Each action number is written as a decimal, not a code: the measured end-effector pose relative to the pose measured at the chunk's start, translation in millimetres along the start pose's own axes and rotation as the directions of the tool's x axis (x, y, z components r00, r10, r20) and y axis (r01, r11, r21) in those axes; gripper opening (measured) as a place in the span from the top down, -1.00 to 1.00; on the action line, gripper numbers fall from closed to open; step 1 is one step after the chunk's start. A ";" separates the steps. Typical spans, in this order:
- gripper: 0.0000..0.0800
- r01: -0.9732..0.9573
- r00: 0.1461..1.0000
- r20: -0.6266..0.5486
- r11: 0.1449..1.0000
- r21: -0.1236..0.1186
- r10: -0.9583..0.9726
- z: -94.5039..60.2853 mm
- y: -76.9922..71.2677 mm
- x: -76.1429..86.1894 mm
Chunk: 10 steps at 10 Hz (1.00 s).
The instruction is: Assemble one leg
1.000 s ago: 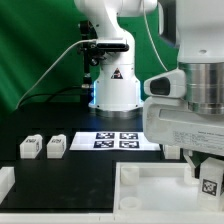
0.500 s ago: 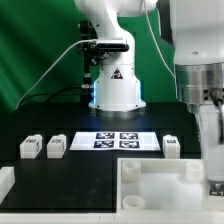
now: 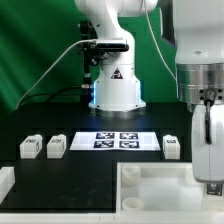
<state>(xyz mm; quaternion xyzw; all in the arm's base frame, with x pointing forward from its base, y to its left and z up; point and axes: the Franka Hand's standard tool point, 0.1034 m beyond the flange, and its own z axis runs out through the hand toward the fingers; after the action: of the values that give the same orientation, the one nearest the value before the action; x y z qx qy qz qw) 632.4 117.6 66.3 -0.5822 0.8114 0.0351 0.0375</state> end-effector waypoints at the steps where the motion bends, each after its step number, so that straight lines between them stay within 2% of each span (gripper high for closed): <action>1: -0.30 0.003 1.000 0.000 1.000 0.000 -0.003 0.0 0.1 -0.2; 2: -0.30 0.004 1.000 0.000 1.000 0.000 -0.004 0.1 0.2 -0.3; 3: -0.57 0.004 1.000 0.000 1.000 0.000 -0.004 0.1 0.2 -0.4; 4: -0.61 0.010 1.000 0.000 1.000 0.000 -0.010 0.1 0.5 -0.9; 5: -0.61 0.073 0.997 0.009 0.997 0.005 -0.074 -6.5 0.6 -6.1; 7: -0.62 0.079 0.996 0.040 0.997 0.027 -0.080 -32.3 1.5 -16.0; 8: -0.62 0.079 0.996 0.046 0.996 0.033 -0.081 -39.2 0.2 -18.0; 9: -0.62 0.083 0.995 0.049 0.996 0.024 -0.084 -43.7 -1.4 -21.7; 10: -0.62 0.085 0.995 0.048 0.996 0.026 -0.086 -42.4 -1.3 -21.4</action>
Offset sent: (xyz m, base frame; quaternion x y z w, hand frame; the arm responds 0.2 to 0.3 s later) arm 0.0000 0.0000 0.0000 0.0000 0.0000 0.0000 1.0000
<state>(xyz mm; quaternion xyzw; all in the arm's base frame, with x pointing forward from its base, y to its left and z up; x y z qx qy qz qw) 639.7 133.0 110.7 -0.6150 0.7849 0.0383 0.0658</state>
